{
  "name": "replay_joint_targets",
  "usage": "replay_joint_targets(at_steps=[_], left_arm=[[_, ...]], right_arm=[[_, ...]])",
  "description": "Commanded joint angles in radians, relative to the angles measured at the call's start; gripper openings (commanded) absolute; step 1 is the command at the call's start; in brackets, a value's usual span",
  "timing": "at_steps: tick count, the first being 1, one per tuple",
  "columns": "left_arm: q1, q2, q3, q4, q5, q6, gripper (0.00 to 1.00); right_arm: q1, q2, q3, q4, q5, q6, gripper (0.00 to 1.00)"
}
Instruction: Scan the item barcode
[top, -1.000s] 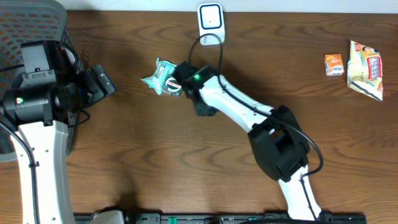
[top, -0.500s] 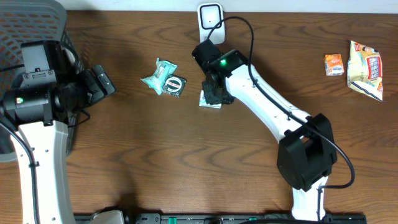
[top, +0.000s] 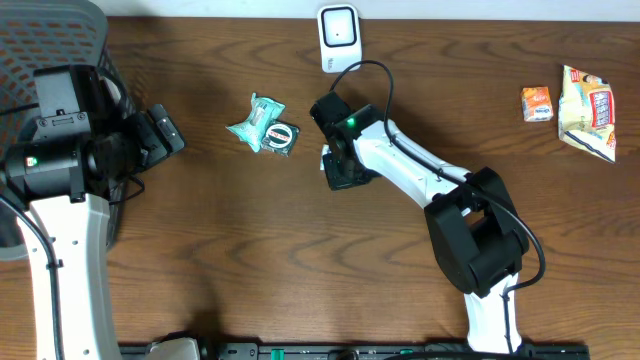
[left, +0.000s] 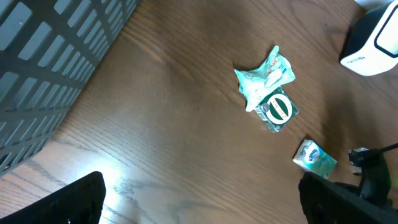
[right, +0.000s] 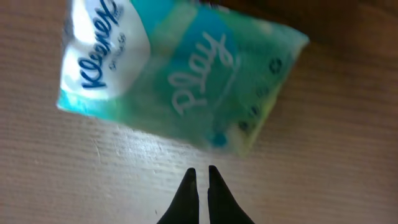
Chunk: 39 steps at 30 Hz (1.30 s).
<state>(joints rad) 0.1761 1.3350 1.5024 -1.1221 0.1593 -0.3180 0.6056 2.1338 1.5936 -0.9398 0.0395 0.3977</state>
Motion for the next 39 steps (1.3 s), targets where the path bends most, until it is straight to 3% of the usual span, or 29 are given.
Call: replay_joint_targets(at_steps=[1, 11, 14, 18, 23, 32, 35, 39], left_arm=[[0.004, 0.002, 0.022, -0.003, 0.005, -0.002, 0.98], [0.004, 0.002, 0.022, -0.003, 0.005, -0.001, 0.98], [0.004, 0.002, 0.022, -0.003, 0.005, -0.001, 0.98], [0.004, 0.002, 0.022, -0.003, 0.005, -0.001, 0.97], [0.004, 0.002, 0.022, -0.003, 0.005, -0.001, 0.98], [0.004, 0.002, 0.022, -0.003, 0.005, -0.002, 0.97], [0.004, 0.002, 0.022, -0.003, 0.005, -0.002, 0.98], [0.004, 0.002, 0.022, -0.003, 0.005, -0.001, 0.97]], right_arm=[[-0.018, -0.004, -0.016, 0.041, -0.001, 0.009, 0.01], [-0.095, -0.004, -0.019, 0.209, 0.072, 0.009, 0.03], [-0.118, -0.005, -0.009, 0.251, 0.019, 0.008, 0.12], [-0.138, -0.005, 0.009, 0.289, -0.087, 0.004, 0.14], [-0.167, -0.006, 0.019, 0.295, -0.207, -0.018, 0.11], [-0.177, -0.006, 0.019, 0.292, -0.234, -0.017, 0.13], [-0.177, -0.006, 0.019, 0.247, -0.234, 0.022, 0.02], [-0.182, -0.006, 0.019, 0.186, -0.233, 0.077, 0.01]])
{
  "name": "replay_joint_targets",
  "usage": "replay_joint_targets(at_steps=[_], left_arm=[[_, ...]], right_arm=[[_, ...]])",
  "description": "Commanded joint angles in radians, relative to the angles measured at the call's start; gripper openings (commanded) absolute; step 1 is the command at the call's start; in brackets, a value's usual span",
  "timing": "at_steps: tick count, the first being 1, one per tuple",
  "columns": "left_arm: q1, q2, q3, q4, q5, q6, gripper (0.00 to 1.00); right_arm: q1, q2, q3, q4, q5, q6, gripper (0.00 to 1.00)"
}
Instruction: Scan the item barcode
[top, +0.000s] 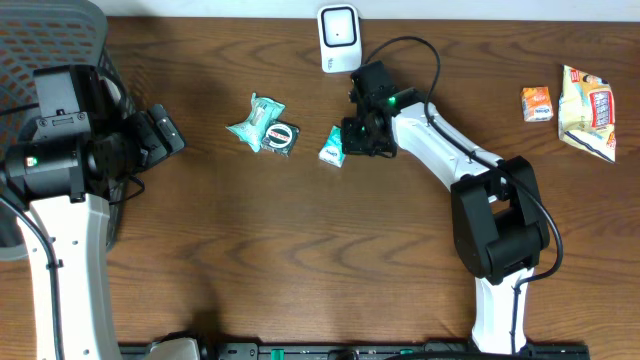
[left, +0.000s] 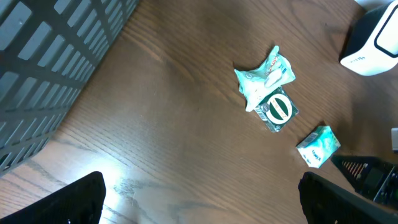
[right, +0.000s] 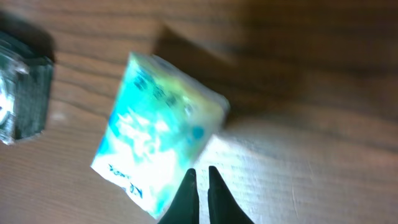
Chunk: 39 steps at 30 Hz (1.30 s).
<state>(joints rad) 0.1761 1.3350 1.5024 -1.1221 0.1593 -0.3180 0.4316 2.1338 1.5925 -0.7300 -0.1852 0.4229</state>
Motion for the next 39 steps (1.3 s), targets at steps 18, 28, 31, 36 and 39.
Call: replay_joint_targets(at_steps=[18, 28, 31, 36, 39], left_arm=[[0.004, 0.002, 0.022, -0.003, 0.005, -0.002, 0.98], [0.004, 0.002, 0.022, -0.003, 0.005, -0.002, 0.98], [0.004, 0.002, 0.022, -0.003, 0.005, -0.001, 0.98], [0.004, 0.002, 0.022, -0.003, 0.005, -0.001, 0.98], [0.004, 0.002, 0.022, -0.003, 0.005, -0.001, 0.98]], right_arm=[[0.018, -0.005, -0.031, 0.031, 0.142, 0.141, 0.01], [0.048, -0.005, -0.106, 0.243, 0.142, 0.141, 0.01], [0.047, -0.005, -0.108, 0.267, 0.142, 0.114, 0.01], [0.026, -0.014, -0.107, 0.238, 0.137, 0.114, 0.02], [0.006, -0.038, -0.107, 0.201, 0.122, 0.112, 0.06]])
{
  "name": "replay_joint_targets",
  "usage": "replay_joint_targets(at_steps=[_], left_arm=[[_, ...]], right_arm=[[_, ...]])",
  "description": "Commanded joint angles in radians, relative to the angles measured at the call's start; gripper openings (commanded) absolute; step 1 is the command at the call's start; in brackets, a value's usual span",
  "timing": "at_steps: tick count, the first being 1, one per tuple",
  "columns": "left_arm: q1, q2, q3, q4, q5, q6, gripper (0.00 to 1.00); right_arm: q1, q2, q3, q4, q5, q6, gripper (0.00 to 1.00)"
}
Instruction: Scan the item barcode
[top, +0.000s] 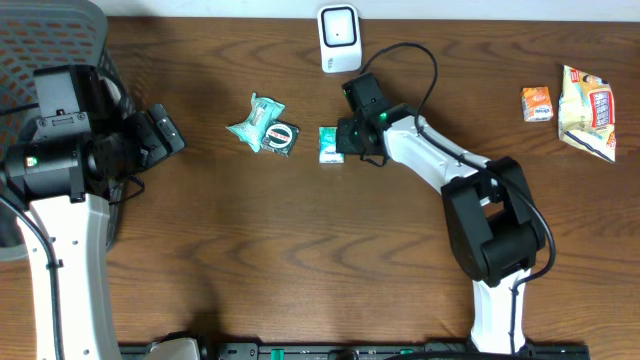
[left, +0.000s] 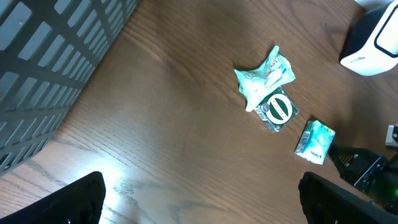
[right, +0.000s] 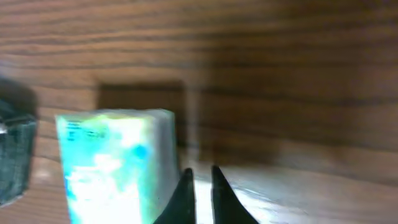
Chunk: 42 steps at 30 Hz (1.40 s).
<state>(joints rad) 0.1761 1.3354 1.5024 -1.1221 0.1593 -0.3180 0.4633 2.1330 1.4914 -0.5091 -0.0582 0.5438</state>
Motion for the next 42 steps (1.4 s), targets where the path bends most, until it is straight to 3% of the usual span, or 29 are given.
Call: replay_joint_targets(at_steps=[1, 4, 10, 11, 21, 24, 31, 33, 35, 42], left_arm=[[0.004, 0.002, 0.022, -0.003, 0.005, -0.002, 0.97], [0.004, 0.002, 0.022, -0.003, 0.005, -0.001, 0.98], [0.004, 0.002, 0.022, -0.003, 0.005, -0.002, 0.98], [0.004, 0.002, 0.022, -0.003, 0.005, -0.002, 0.98], [0.004, 0.002, 0.022, -0.003, 0.005, -0.002, 0.97], [0.004, 0.002, 0.022, -0.003, 0.005, -0.001, 0.97], [0.004, 0.002, 0.022, -0.003, 0.005, -0.002, 0.98], [0.004, 0.002, 0.022, -0.003, 0.005, -0.002, 0.98], [0.004, 0.002, 0.022, -0.003, 0.005, -0.002, 0.98], [0.004, 0.002, 0.022, -0.003, 0.005, -0.002, 0.98]], right_arm=[[-0.036, -0.059, -0.006, -0.035, -0.018, -0.018, 0.1], [-0.052, -0.104, -0.006, -0.043, -0.07, -0.111, 0.21], [-0.061, -0.177, -0.006, -0.06, -0.076, -0.164, 0.86], [-0.061, -0.183, -0.006, -0.059, -0.076, -0.164, 0.9], [-0.043, -0.163, -0.008, -0.01, -0.075, -0.126, 0.92], [-0.032, -0.134, -0.008, 0.003, -0.076, -0.126, 0.99], [-0.005, -0.081, -0.008, 0.004, -0.087, -0.121, 0.99], [-0.002, -0.071, -0.008, 0.006, -0.102, -0.113, 0.95], [0.0, -0.06, -0.008, 0.019, -0.124, -0.11, 0.77], [0.001, -0.008, -0.008, 0.051, -0.163, -0.077, 0.67]])
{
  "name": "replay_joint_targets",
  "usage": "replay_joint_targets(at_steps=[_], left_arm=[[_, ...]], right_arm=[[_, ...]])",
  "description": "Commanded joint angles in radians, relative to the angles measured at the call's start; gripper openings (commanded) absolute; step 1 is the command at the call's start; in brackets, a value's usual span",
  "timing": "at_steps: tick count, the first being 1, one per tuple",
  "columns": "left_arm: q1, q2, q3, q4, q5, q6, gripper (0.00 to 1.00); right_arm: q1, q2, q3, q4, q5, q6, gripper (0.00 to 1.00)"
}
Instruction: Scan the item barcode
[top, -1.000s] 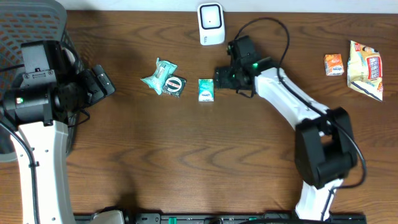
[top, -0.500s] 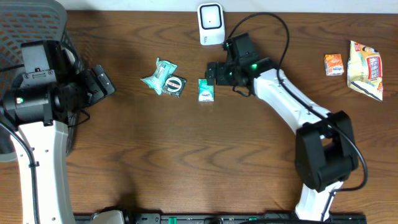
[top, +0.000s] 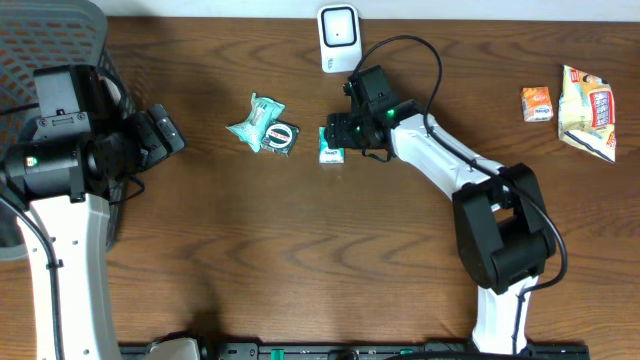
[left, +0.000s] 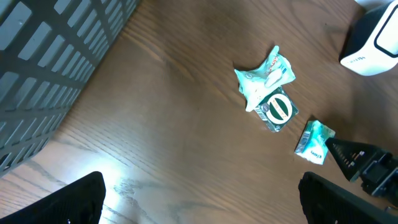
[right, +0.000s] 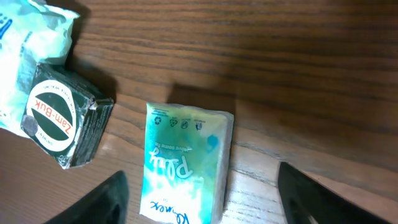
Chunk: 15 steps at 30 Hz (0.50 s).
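Note:
A small teal Kleenex tissue pack (right: 186, 165) lies flat on the wooden table, also seen from overhead (top: 331, 145) and in the left wrist view (left: 314, 142). My right gripper (right: 205, 199) hovers open right over it, one finger on each side, touching nothing. The white barcode scanner (top: 339, 37) stands at the table's back edge, just beyond the pack. My left gripper (left: 202, 199) is open at the far left with nothing between its fingers.
A crumpled teal wrapper (top: 254, 120) and a dark round-labelled Zam-Buk tin (top: 284, 137) lie left of the pack. An orange packet (top: 537, 103) and a snack bag (top: 588, 112) sit at the far right. A grey mesh basket (top: 50, 35) fills the back left corner.
My right gripper was shut beside the tissue pack's right edge; now it is open and straddles the pack. The pack lies in about the same spot. The left arm is unchanged.
My right gripper was shut over the tissue pack further toward the table's front. Then the pack lay tilted nearer the scanner with the shut gripper at its right. After that it lay squared up beside the tin, and now the gripper is open over it.

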<state>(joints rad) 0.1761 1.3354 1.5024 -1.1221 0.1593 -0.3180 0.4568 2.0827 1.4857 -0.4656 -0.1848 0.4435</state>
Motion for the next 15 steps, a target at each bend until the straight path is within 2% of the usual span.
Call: replay_joint_targets(at_steps=[1, 11, 13, 15], left_arm=[[0.004, 0.002, 0.022, -0.003, 0.005, -0.002, 0.98], [0.004, 0.002, 0.022, -0.003, 0.005, -0.001, 0.98], [0.004, 0.002, 0.022, -0.003, 0.005, -0.002, 0.97], [0.004, 0.002, 0.022, -0.003, 0.005, -0.001, 0.98]], right_arm=[[0.007, 0.05, -0.002, 0.011, -0.044, 0.023, 0.67], [0.018, 0.087, -0.002, 0.032, -0.061, 0.023, 0.66], [0.018, 0.095, -0.003, 0.032, -0.061, 0.023, 0.6], [0.018, 0.101, -0.003, 0.028, -0.061, 0.023, 0.49]])
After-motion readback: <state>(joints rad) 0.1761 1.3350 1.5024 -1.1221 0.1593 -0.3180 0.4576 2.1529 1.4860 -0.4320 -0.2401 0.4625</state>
